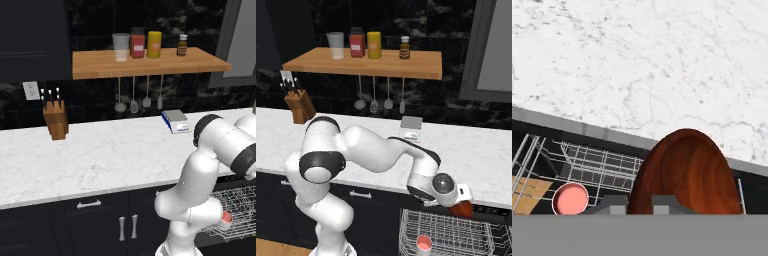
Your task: Pick up the cup and bowl from the counter, place them in the dishwasher, and close the dishwasher door.
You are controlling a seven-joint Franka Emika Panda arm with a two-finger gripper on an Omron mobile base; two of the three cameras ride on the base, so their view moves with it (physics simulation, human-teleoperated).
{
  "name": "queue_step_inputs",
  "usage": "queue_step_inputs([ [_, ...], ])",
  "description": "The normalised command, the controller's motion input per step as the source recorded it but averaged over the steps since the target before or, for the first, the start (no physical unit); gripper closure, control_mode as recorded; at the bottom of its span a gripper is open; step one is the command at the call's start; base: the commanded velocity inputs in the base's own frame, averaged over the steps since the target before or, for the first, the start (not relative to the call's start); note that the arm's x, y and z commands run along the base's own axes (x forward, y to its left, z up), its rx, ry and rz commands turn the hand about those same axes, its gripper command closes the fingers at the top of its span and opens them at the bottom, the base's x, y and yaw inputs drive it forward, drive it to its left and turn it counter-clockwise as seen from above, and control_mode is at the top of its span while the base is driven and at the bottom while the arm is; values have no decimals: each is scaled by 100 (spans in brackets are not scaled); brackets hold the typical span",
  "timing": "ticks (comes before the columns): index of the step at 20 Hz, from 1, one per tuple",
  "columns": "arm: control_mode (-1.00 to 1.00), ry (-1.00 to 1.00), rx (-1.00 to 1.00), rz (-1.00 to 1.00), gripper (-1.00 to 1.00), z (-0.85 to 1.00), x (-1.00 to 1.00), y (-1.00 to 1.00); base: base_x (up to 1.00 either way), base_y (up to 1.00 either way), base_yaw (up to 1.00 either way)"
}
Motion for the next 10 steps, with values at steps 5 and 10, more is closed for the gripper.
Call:
queue_step_inputs([
  [5,-100,-22,0,24,100,0,-100,-10,0,0,0],
  [10,-100,-25,0,35,100,0,-100,-3,0,0,0],
])
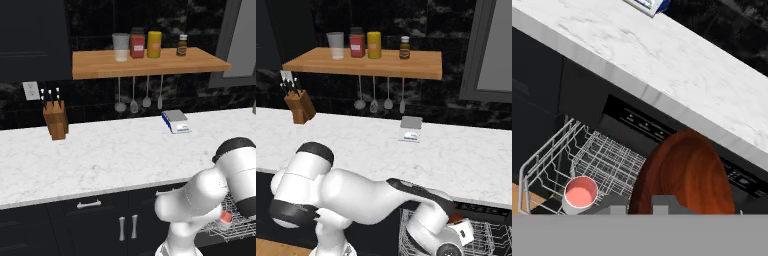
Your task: Pick up the cup and bowl from the counter, place them in the dishwasher, and close the dishwasher door.
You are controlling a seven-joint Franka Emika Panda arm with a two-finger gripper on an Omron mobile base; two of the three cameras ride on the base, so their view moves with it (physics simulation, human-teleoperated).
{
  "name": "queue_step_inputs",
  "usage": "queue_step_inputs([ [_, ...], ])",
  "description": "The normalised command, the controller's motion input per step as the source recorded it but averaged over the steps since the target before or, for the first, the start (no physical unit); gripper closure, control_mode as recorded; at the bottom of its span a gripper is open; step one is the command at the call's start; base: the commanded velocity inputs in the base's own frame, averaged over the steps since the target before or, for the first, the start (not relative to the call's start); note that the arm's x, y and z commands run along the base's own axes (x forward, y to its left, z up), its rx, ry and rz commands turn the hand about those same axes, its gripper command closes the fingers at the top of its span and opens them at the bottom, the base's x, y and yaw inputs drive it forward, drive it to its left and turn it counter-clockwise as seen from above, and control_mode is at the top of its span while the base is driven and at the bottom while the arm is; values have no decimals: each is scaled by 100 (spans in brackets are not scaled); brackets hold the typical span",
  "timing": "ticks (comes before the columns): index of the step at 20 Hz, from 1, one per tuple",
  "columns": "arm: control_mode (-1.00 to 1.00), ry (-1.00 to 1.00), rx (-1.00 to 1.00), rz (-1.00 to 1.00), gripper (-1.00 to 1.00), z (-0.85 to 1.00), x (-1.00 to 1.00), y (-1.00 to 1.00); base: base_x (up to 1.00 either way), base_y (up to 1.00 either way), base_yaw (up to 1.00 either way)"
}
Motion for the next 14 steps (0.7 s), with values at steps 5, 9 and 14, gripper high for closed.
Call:
queue_step_inputs([
  [5,-100,-5,-9,47,100,-36,-93,2,0,0,0],
  [9,-100,0,-19,41,100,-61,-39,18,0,0,0],
  [14,-100,-7,-21,27,100,-73,11,56,0,0,0],
])
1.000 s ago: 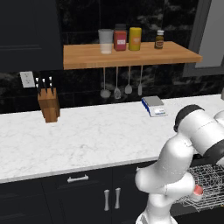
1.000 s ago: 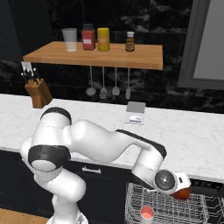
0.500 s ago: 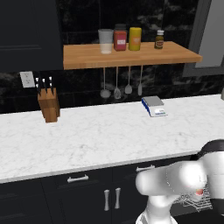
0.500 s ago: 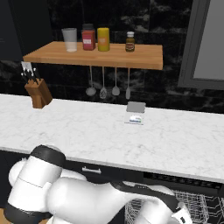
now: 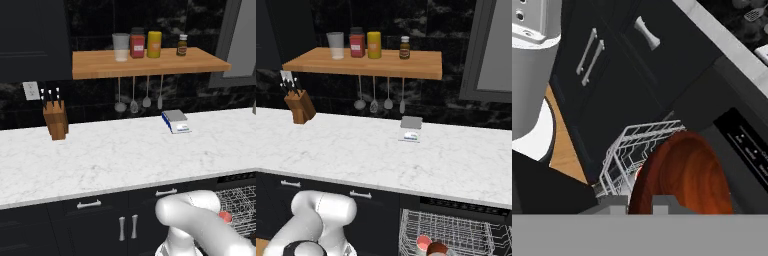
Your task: Pick up the cup and bowl from the counter, place them in the dishwasher, and close the dishwasher door.
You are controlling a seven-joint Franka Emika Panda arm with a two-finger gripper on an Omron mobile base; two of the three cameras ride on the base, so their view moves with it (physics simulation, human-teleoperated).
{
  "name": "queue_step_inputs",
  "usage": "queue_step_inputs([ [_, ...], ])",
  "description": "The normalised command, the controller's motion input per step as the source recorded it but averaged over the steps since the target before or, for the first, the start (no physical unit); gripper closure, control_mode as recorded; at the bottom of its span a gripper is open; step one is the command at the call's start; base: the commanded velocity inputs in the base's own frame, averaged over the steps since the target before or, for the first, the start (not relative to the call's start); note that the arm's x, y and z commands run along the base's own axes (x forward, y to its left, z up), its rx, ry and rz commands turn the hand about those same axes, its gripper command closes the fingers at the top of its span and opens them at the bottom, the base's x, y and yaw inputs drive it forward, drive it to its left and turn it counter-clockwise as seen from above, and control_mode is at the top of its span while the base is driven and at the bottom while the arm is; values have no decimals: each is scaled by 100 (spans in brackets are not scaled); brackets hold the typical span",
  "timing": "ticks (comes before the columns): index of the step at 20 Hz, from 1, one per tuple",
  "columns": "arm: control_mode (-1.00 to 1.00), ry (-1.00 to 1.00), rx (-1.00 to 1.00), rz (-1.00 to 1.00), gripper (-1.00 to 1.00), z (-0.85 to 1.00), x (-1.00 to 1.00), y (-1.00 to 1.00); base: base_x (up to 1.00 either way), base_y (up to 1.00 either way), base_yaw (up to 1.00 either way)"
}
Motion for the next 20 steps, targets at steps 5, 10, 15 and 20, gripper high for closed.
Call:
queue_step_inputs([
  [5,-100,-13,-11,18,100,-46,38,55,0,0,0],
  [10,-100,1,-3,3,100,-19,49,23,0,0,0],
  [15,-100,5,-2,1,100,-25,59,5,0,0,0],
  [20,-100,0,-1,0,100,-36,40,0,0,0,0],
])
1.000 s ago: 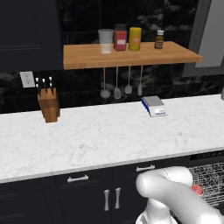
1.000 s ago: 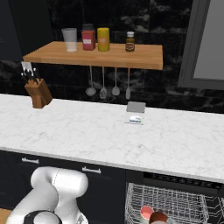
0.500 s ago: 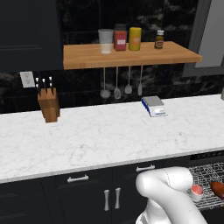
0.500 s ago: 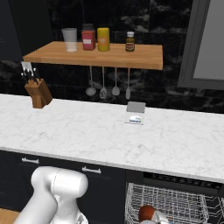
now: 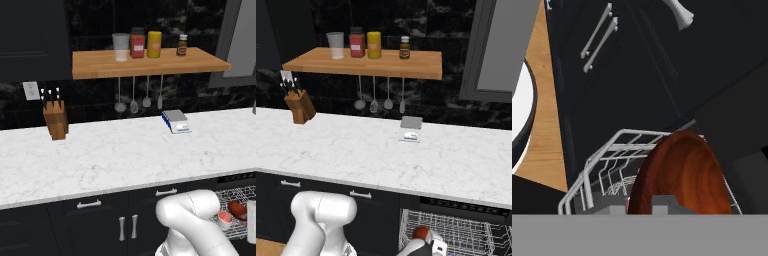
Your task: Pick up the cup and bowl from the counter, place them in the dishwasher, and close the dishwasher door.
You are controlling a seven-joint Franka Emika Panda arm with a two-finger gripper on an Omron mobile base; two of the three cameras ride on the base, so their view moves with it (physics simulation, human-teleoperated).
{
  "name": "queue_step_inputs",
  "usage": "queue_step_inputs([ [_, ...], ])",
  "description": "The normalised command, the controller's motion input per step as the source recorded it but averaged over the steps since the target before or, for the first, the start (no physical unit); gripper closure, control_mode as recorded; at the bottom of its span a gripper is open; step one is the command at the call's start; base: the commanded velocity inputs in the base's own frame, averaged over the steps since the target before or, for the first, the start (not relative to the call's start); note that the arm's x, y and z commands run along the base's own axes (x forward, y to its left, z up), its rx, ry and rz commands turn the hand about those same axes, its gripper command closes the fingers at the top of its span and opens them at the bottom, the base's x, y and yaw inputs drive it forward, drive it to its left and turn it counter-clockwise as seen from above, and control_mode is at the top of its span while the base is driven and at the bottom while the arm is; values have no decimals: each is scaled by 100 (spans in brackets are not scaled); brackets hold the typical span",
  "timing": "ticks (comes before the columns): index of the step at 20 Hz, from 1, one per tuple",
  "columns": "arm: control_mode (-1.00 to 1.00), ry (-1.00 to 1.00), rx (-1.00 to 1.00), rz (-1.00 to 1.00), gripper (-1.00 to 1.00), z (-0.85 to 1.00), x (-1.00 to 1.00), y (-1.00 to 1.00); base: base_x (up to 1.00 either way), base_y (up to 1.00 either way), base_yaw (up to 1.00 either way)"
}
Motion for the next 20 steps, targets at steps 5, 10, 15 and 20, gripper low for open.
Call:
queue_step_inputs([
  [5,-100,0,0,0,100,-22,22,-13,0,0,0],
  [10,-100,0,0,0,100,-26,8,-25,0,0,0],
  [15,-100,0,0,1,100,-35,3,-15,0,0,0],
  [20,-100,1,0,3,100,-41,4,-3,0,0,0],
])
